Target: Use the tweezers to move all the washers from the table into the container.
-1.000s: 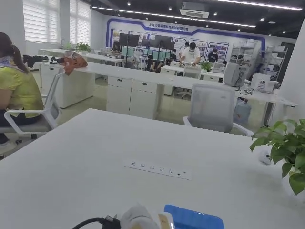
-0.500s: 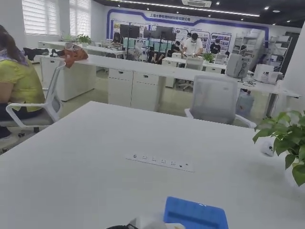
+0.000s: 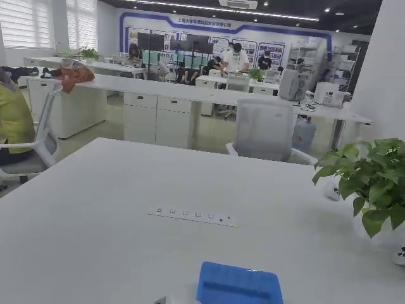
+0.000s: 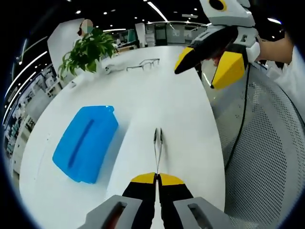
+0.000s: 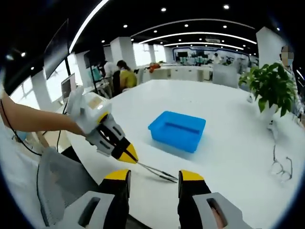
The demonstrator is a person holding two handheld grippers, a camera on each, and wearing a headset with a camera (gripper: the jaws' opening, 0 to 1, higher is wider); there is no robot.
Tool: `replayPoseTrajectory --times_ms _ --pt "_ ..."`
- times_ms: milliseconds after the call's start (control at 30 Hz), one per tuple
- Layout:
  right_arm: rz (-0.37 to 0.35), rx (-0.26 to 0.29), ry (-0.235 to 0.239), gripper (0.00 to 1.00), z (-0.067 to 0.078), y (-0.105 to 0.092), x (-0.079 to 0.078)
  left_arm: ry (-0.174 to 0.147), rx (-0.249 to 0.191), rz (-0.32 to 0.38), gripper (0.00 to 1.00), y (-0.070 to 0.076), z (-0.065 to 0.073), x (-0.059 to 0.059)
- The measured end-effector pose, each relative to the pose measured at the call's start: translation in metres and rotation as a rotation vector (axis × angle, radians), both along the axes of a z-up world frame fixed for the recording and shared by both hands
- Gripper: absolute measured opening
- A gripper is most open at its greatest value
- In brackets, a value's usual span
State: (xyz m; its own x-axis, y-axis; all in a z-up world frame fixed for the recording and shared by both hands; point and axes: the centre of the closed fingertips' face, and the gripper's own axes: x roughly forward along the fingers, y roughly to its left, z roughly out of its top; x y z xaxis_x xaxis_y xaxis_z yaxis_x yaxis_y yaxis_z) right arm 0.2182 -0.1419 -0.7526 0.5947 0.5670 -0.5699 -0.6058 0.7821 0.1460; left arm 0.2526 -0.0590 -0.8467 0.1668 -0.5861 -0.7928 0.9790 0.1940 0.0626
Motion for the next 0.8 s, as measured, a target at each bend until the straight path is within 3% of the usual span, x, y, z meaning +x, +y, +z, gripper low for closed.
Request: replayPoseTrajectory --times_ms 100,200,333,400,533,700,767,800 --pt "-0.038 -0.033 -0.028 0.48 -0.001 -0.01 0.001 0.026 0.017 0.001 0.0 0.002 -0.008 0.001" --pt "-0.06 -0.077 -0.061 0.56 -0.002 -0.016 0.001 -0.01 0.06 -0.035 0.0 0.004 -0.015 0.003" --pt "-0.061 -0.114 -0.079 0.66 -0.006 -0.019 0.001 -0.004 0.093 -0.027 0.0 0.005 -0.025 0.007" --pt "-0.066 -0.139 -0.09 0.66 -0.008 -0.022 0.001 0.014 0.101 -0.021 0.0 0.006 -0.029 0.005" --pt "-0.081 -0.154 -0.074 0.66 -0.019 -0.028 0.0 0.013 0.113 0.0 0.0 0.008 -0.033 0.006" --pt "-0.116 -0.13 -0.083 0.66 -0.017 -0.034 0.002 0.057 0.106 0.07 0.0 0.01 -0.032 0.008" --pt "-0.121 -0.136 -0.084 0.65 -0.019 -0.035 0.002 0.097 0.094 0.1 0.04 0.012 -0.03 0.006" --pt "-0.125 -0.144 -0.084 0.64 -0.02 -0.037 0.003 0.101 0.081 0.154 0.07 0.014 -0.027 0.01"
